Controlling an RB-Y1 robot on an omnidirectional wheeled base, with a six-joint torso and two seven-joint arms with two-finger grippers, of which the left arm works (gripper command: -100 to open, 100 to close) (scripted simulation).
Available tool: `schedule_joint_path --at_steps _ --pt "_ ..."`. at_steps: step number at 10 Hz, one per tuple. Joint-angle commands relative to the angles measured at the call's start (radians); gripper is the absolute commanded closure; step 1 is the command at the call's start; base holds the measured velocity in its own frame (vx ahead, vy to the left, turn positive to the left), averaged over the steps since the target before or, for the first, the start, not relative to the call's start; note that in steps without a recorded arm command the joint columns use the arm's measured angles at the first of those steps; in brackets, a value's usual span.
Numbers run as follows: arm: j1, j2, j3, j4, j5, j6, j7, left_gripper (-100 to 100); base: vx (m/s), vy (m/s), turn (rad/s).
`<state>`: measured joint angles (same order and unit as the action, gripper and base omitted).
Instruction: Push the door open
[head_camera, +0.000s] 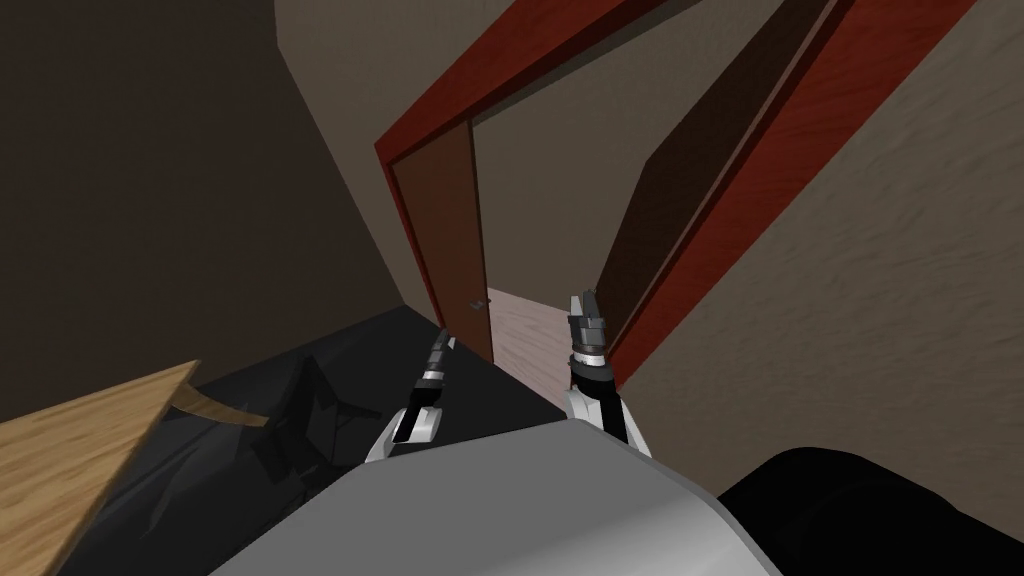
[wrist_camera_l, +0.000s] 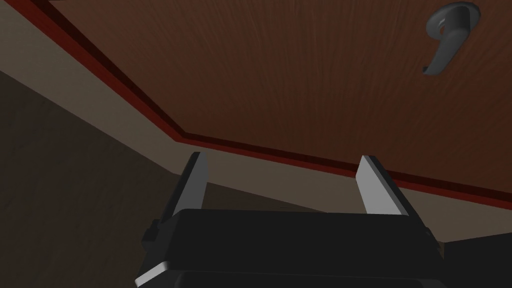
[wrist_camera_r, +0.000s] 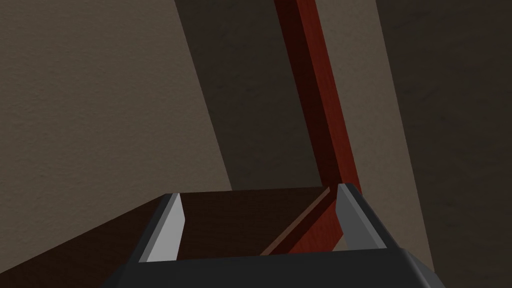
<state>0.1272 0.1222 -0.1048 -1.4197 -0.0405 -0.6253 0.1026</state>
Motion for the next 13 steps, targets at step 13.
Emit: schedule_joint_path --at_steps 13 --pt "-0.118 0.013 -0.046 0.3 -0.019 -0.08 0.053 -100 0.074 0.078 -0.087"
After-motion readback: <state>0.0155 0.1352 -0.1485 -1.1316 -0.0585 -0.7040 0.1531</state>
